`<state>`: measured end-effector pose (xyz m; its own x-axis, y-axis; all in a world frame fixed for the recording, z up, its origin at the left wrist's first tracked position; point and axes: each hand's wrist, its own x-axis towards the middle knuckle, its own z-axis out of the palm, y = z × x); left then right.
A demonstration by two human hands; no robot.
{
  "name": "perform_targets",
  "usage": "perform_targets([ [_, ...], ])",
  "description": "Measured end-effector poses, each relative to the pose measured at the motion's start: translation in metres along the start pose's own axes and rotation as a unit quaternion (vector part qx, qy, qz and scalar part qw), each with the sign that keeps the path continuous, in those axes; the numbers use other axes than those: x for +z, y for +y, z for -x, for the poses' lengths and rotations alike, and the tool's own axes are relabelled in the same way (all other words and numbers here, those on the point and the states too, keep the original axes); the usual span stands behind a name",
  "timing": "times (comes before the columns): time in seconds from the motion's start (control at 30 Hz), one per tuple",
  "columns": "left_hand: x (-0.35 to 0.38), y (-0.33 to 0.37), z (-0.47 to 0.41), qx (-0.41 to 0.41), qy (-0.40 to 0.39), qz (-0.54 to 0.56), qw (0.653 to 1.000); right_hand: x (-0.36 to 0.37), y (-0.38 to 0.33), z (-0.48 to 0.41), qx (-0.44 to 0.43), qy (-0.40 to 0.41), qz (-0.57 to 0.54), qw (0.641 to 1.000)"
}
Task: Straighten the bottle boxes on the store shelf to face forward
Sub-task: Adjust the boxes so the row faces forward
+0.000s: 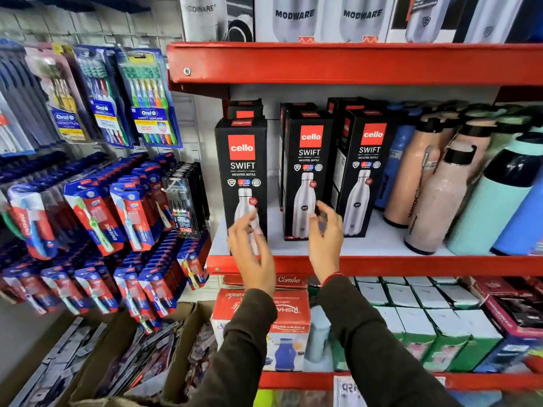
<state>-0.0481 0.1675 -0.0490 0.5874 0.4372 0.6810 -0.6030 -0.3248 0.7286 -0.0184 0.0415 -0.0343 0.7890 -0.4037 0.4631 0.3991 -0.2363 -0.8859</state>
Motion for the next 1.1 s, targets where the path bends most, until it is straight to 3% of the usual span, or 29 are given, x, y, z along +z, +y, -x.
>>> perform_targets([
  [0.13, 0.038, 0.016, -0.003, 0.046, -0.095, 0.017, 0.994, -0.011, 0.01, -0.023, 0.033, -0.048, 0.021, 0.998],
  [0.2, 0.058, 0.018, -0.009, 0.026, -0.117, 0.012, 0.993, -0.012, 0.015, -0.036, 0.044, -0.081, 0.039, 0.995],
  [0.3, 0.082, 0.014, -0.023, -0.108, -0.136, 0.023, 0.985, -0.009, 0.021, -0.052, 0.078, -0.118, 0.056, 0.988],
  [0.4, 0.099, 0.002, -0.039, -0.251, -0.159, 0.039, 0.954, -0.005, 0.027, -0.063, 0.097, -0.146, 0.06, 0.983],
  [0.5, 0.106, -0.009, -0.044, -0.32, -0.19, 0.029, 0.928, -0.004, 0.033, -0.066, 0.118, -0.146, 0.058, 0.981],
  [1.1, 0.075, -0.009, -0.005, -0.301, -0.124, 0.045, 0.944, -0.034, 0.025, -0.023, 0.091, -0.13, -0.012, 0.987],
])
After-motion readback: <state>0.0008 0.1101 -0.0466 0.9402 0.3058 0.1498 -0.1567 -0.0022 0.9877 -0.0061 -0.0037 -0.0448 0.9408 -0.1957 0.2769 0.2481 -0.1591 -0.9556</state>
